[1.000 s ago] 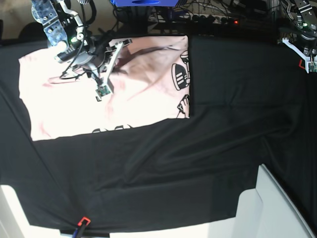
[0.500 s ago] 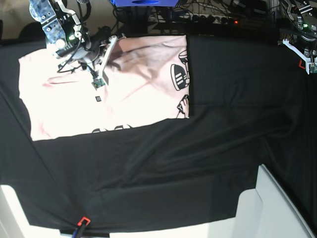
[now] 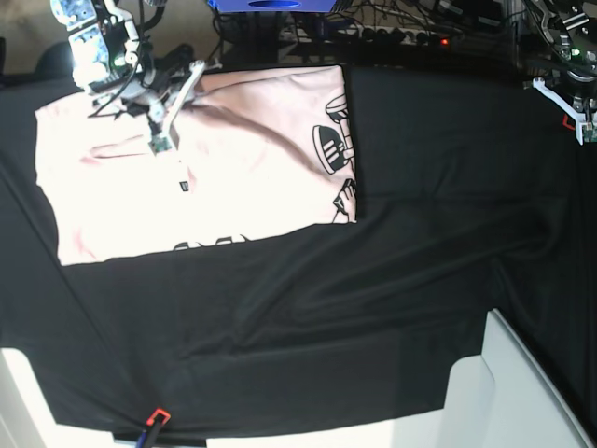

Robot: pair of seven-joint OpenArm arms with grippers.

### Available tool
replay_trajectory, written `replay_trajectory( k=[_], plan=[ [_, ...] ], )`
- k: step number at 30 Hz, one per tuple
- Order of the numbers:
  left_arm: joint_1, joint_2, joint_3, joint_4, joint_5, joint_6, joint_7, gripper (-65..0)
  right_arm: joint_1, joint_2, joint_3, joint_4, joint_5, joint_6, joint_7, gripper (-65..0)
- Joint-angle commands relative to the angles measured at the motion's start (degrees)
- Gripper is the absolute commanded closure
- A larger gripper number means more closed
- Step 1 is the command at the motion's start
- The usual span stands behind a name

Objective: Fold the T-shirt properly

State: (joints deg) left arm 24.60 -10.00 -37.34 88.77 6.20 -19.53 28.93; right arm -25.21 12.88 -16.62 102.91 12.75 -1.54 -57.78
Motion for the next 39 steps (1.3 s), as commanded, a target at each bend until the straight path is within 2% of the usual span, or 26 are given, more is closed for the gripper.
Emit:
replay_trajectory(
  k=[1,3,4,11,15,16,17,18,20,21,24,26,29,36,39],
  plan=[
    [0.24,-0.86,-0.33,0.77,0.27,0.58,-0.84,0.0,-0.24,-0.09,0.23,1.13,0.04,0.09,0.24,-26.8],
    [0.24,-0.86,-0.33,0.85,0.18,0.58,-0.84,0.0,-0.85,-0.71,0.05,1.13,0.21,0.09,-0.02,-34.2],
    [0.24,-0.86,-0.33,0.85,0.18,0.58,-0.84,0.0,-1.47,-0.88,0.23,1.39,0.21,0.09,-0.02,-35.4],
    [0.15,-0.86,-0.33,0.85,0.09,0.58,-0.84,0.0,-2.96,-0.62,2.6,9.57,-0.05,0.09,0.42,-35.3],
    [0.24,-0.86,2.4,0.85,0.18,0.58,-0.84,0.0,0.9,-0.62,3.74,9.22,-0.05,0.18,0.5,-35.0],
    [0.24,-0.86,3.01,0.85,0.27,0.58,-0.84,0.0,1.43,-0.62,3.74,9.31,0.04,0.18,0.5,-33.5],
    [0.24,-0.86,3.63,0.94,0.09,0.58,-0.84,0.0,2.4,-0.8,3.74,9.31,0.04,0.27,0.5,-29.0],
    [0.24,-0.86,4.07,0.94,0.09,0.58,-0.75,0.0,3.28,-0.88,3.74,9.22,0.21,0.27,0.5,-21.5],
    [0.24,-0.33,4.33,1.21,0.09,0.58,-0.75,0.0,3.89,-1.06,3.74,8.25,0.21,0.27,0.5,-2.3],
    [0.24,0.29,4.16,1.29,0.27,0.58,-0.75,0.0,4.24,-1.06,3.74,7.55,0.21,0.27,0.5,0.0],
    [0.15,0.64,4.16,1.38,0.09,0.58,-0.75,0.0,4.51,-1.32,3.74,5.88,0.21,0.27,0.5,-3.2],
    [0.15,0.72,4.16,1.38,0.09,0.58,-0.75,0.0,4.51,-2.38,4.01,4.73,0.04,0.27,0.5,-0.1],
    [-1.08,1.52,5.03,1.29,0.18,0.58,-0.75,0.0,5.21,-2.55,4.09,1.04,0.04,0.27,0.68,0.0],
    [-1.44,1.96,11.63,1.47,0.0,0.58,-0.75,0.0,6.97,-2.47,4.09,-11.18,-0.05,0.27,7.45,0.0],
    [-2.4,2.04,15.5,2.35,0.0,0.67,-0.66,0.0,7.85,-2.38,4.09,-15.05,-0.05,0.27,8.68,0.0]
  ],
)
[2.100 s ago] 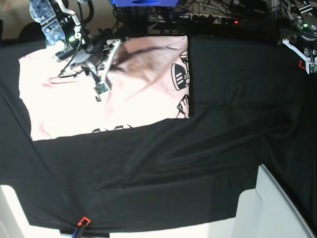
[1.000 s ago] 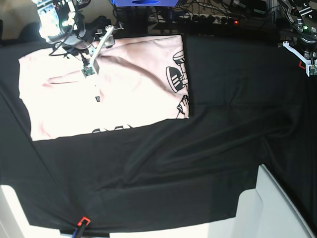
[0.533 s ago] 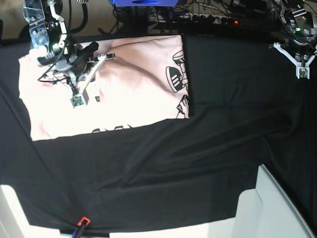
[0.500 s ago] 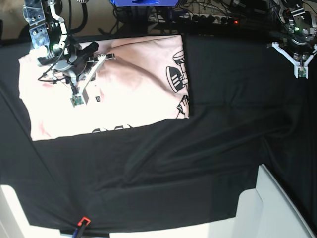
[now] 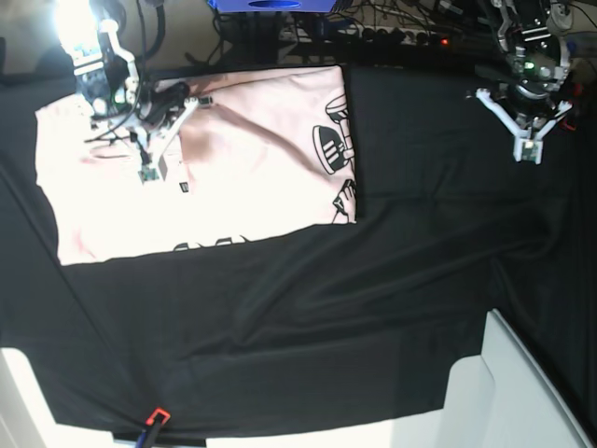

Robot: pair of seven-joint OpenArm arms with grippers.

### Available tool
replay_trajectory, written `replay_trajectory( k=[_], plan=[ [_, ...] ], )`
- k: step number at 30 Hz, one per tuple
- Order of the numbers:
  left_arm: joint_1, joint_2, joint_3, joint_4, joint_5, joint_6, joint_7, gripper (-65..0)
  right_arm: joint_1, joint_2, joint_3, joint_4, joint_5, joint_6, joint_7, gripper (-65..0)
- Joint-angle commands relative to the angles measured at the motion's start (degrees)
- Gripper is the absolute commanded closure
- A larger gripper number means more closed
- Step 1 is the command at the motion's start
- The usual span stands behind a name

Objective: Fold the T-shirt properly

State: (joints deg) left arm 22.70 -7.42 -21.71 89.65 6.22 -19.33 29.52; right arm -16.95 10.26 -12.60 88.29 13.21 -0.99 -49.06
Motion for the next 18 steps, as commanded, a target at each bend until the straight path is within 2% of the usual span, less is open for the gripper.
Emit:
replay_trajectory(
  k=[1,3,5,7,10,13,15,18],
  plan=[
    [-0.68,-0.27,0.75,2.0,-0.02,0.48,-1.25,0.0,-0.5,0.24,0.07,-0.25,-0.51,-0.28,-0.04,0.0],
    [-1.2,0.78,1.1,3.58,-0.2,0.39,0.5,-0.7,-0.68,0.24,0.07,1.51,-0.51,-0.28,-0.48,0.0],
    [-2.52,1.93,1.36,6.49,-2.31,0.39,3.76,-8.4,-1.2,0.33,0.07,3.36,-0.51,-0.28,-0.66,0.0],
    [-3.05,1.84,1.01,9.74,-8.46,0.39,7.8,-19.5,-1.56,0.33,0.07,5.12,-0.51,-0.28,-0.66,0.0],
    [-3.4,-0.62,1.1,12.46,-20.68,0.39,13.87,-29.9,-2.61,0.33,0.07,6.96,-0.51,-0.28,-0.74,0.0],
    [-3.23,-4.49,2.24,11.58,-33.6,-0.58,16.5,-33.4,-4.02,1.3,0.07,10.74,-0.51,-0.28,-0.66,0.0],
    [-2.96,-7.04,3.03,9.65,-41.52,-3.74,16.68,-33.6,-4.37,2.35,-0.01,14.08,-0.51,-0.28,-0.66,0.0],
    [-2.96,-9.15,4.53,5.78,-48.99,-5.59,16.68,-33.6,-4.28,4.11,0.07,17.51,-0.51,-0.28,-0.66,0.0]
  ],
)
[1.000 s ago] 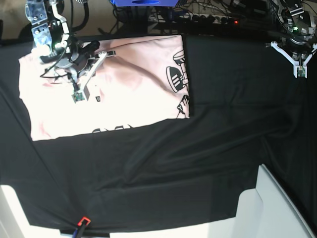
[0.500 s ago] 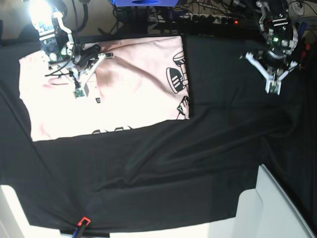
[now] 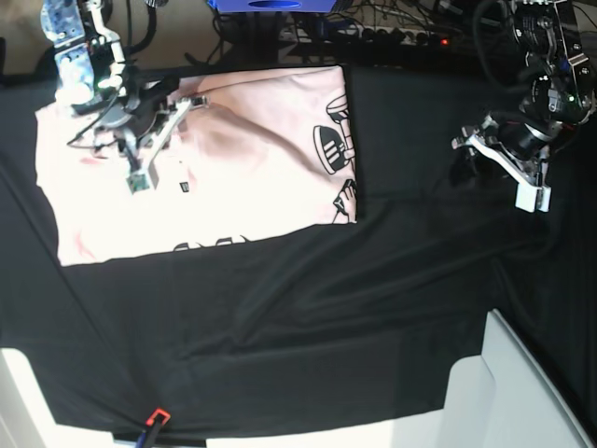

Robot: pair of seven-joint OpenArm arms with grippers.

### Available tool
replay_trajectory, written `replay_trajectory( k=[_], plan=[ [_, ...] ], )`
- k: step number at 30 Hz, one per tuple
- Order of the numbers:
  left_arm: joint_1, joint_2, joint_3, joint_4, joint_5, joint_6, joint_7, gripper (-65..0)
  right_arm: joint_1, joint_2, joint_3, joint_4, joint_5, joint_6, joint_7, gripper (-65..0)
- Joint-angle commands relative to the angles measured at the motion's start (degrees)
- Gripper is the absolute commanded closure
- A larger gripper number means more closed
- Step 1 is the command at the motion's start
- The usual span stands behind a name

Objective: Fold the T-shirt properly
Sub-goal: 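Grasp the folded shirt's edge with the left gripper and fold it over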

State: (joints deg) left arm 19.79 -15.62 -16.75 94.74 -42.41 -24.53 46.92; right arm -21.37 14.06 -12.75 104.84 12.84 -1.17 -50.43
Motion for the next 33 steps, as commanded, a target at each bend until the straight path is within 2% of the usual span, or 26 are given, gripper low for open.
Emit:
replay_trajectory(
  k=[1,7,11,12,17,25,33],
  plan=[
    [-0.14,-0.95,0.01,-0.45,-1.5,-0.39,-0.72,-33.4,0.31,0.92,0.23,1.32,-0.14,-0.11,0.72,0.0],
    [-0.58,-0.52,7.3,-3.53,-2.38,-0.65,-0.89,-33.4,0.4,1.28,1.54,1.4,-0.14,-0.11,0.63,0.0],
    [-0.67,0.19,11.7,-3.62,-2.29,-6.02,-0.89,-33.1,0.4,1.19,1.54,1.4,-0.14,-0.11,0.63,0.0],
    [-0.67,0.36,12.14,-3.62,-2.03,-6.37,-0.89,-32.9,0.31,1.1,1.54,1.4,-0.14,-0.11,0.63,0.0],
    [-1.55,2.21,11.96,-8.45,-2.03,-3.73,-0.89,-32.8,0.13,1.1,1.54,1.49,-0.14,-0.11,0.63,0.0],
    [-5.07,3.88,12.67,-17.95,-1.94,-3.64,-0.81,-32.8,0.05,1.01,1.54,1.58,0.04,-0.11,0.63,0.0],
    [-8.49,4.06,24.62,-18.3,-1.94,-3.64,-0.98,-32.8,-0.04,0.92,1.54,1.58,0.13,-0.11,0.63,0.0]
  ],
)
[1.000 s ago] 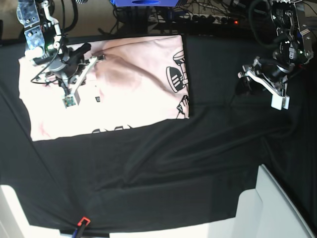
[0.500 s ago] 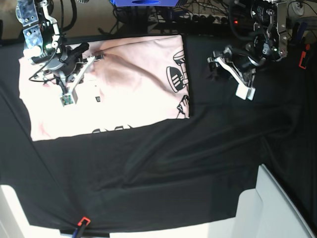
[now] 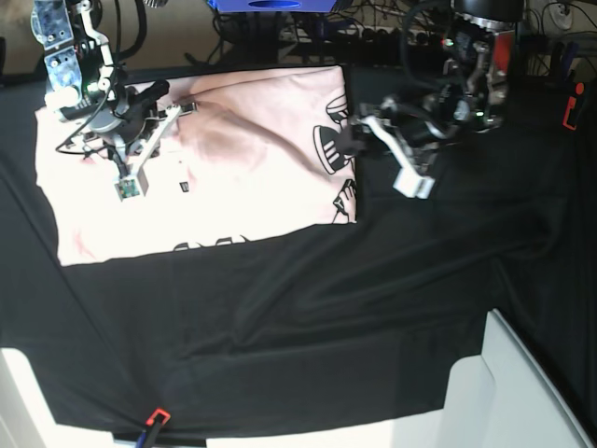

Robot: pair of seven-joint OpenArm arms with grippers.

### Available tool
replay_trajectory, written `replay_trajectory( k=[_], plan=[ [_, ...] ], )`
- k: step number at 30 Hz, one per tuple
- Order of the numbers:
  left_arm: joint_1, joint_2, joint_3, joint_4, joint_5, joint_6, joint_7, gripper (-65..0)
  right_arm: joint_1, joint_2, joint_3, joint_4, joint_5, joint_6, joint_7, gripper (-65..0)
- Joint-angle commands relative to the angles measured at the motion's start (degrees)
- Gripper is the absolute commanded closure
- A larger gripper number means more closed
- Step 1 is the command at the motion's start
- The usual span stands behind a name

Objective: Fold the T-shirt properly
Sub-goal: 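Grasp the folded shirt's edge with the left gripper and fold it over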

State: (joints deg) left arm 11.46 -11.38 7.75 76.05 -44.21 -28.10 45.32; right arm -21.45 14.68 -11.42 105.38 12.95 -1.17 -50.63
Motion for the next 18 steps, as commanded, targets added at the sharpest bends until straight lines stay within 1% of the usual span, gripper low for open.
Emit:
replay_trajectory(
  k=[1,7,10,11,12,15,16,18],
  plan=[
    [-0.61,0.26,1.26,0.3,-0.15,-0.08,0.61,-32.8,0.05,0.31,0.21,1.03,0.02,-0.11,0.83,0.0],
    [-4.04,2.89,4.6,-5.41,-0.15,-0.08,0.61,-32.6,-0.66,0.31,0.3,1.03,0.02,-0.11,0.92,0.0],
    [-4.91,3.6,4.52,-7.35,-0.15,-0.08,0.61,-31.4,-0.75,0.31,0.3,1.03,0.02,-0.11,0.92,0.0],
    [-5.09,3.86,4.52,-7.61,-0.15,-0.08,0.53,-28.2,-0.75,0.31,0.39,1.03,0.02,-0.11,0.92,0.0],
    [-5.09,3.95,4.52,-7.61,-0.15,-0.08,0.53,-23.2,-0.75,0.31,0.65,1.03,0.02,-0.11,0.92,0.0],
    [-5.79,4.12,4.52,-7.7,-0.15,-0.08,0.53,-1.7,-0.75,0.31,1.53,1.03,0.1,-0.11,1.09,0.0],
    [-5.88,4.12,4.52,-7.7,-0.15,-0.08,0.53,0.0,-0.75,0.31,1.62,1.03,0.1,-0.11,1.18,0.0],
    [-6.15,4.04,4.43,-7.7,-0.15,-0.08,0.53,0.0,-0.75,0.31,1.62,1.03,0.1,-0.11,1.36,0.0]
  ],
)
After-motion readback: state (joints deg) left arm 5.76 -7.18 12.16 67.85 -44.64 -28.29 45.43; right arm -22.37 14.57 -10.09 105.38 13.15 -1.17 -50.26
